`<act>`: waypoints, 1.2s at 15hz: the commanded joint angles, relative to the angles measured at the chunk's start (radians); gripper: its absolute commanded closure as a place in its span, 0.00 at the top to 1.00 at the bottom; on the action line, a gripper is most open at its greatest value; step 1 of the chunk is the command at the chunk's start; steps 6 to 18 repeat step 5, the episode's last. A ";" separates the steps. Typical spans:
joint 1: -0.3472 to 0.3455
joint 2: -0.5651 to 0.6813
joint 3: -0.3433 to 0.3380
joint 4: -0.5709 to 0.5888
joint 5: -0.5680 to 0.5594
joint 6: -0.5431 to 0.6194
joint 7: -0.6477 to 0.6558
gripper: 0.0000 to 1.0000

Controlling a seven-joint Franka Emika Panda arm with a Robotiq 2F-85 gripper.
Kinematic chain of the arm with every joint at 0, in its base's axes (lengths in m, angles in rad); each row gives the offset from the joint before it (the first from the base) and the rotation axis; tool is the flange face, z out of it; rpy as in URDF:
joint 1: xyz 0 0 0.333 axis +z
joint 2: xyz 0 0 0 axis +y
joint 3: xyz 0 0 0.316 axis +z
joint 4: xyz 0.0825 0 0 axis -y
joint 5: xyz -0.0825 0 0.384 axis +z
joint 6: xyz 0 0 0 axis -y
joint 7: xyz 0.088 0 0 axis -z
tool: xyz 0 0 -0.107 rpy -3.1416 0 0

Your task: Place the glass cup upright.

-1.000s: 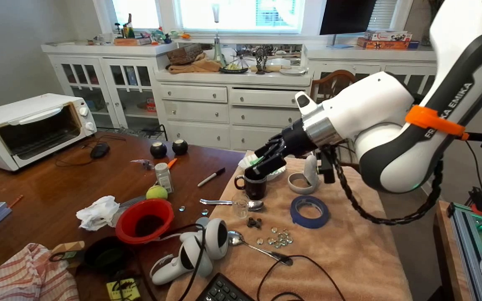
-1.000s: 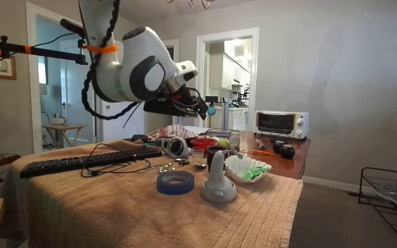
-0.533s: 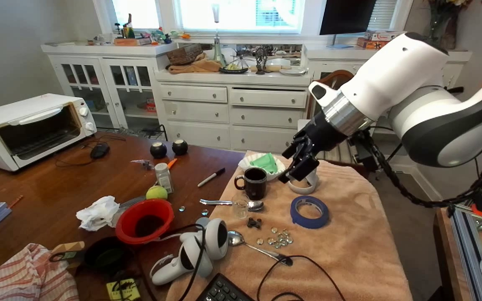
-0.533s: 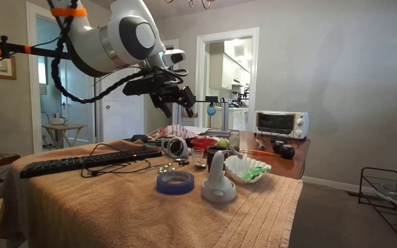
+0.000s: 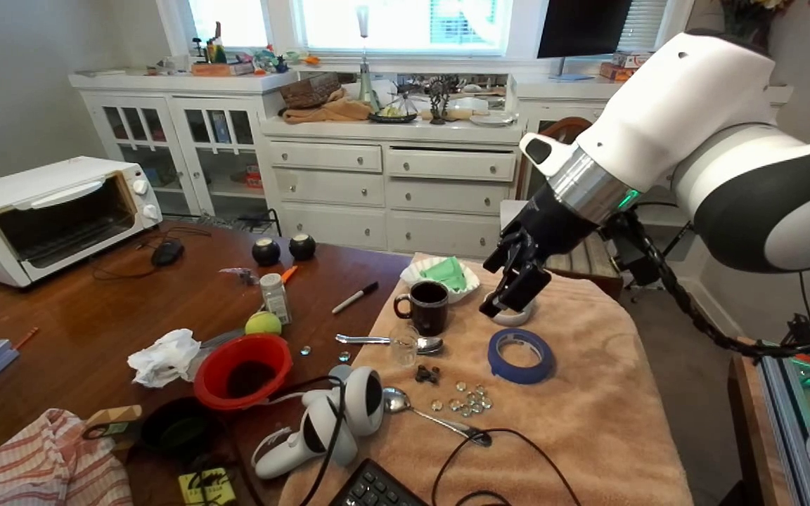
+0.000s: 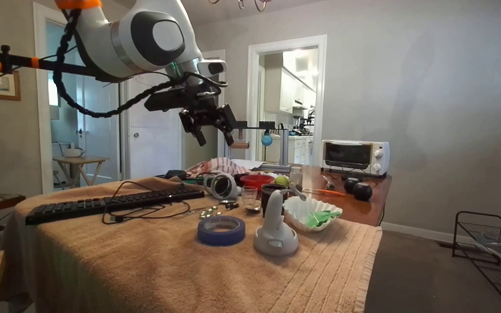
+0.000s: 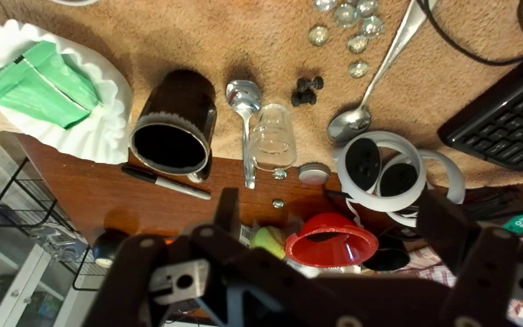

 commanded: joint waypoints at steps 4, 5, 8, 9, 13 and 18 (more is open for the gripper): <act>-0.005 0.007 0.002 0.000 0.000 0.001 0.000 1.00; -0.005 0.007 0.003 0.000 0.000 0.001 0.000 1.00; -0.005 0.007 0.003 0.000 0.000 0.001 0.000 1.00; -0.005 0.007 0.003 0.000 0.000 0.001 0.000 1.00; -0.005 0.007 0.003 0.000 0.000 0.001 0.000 1.00; -0.005 0.007 0.003 0.000 0.000 0.001 0.000 1.00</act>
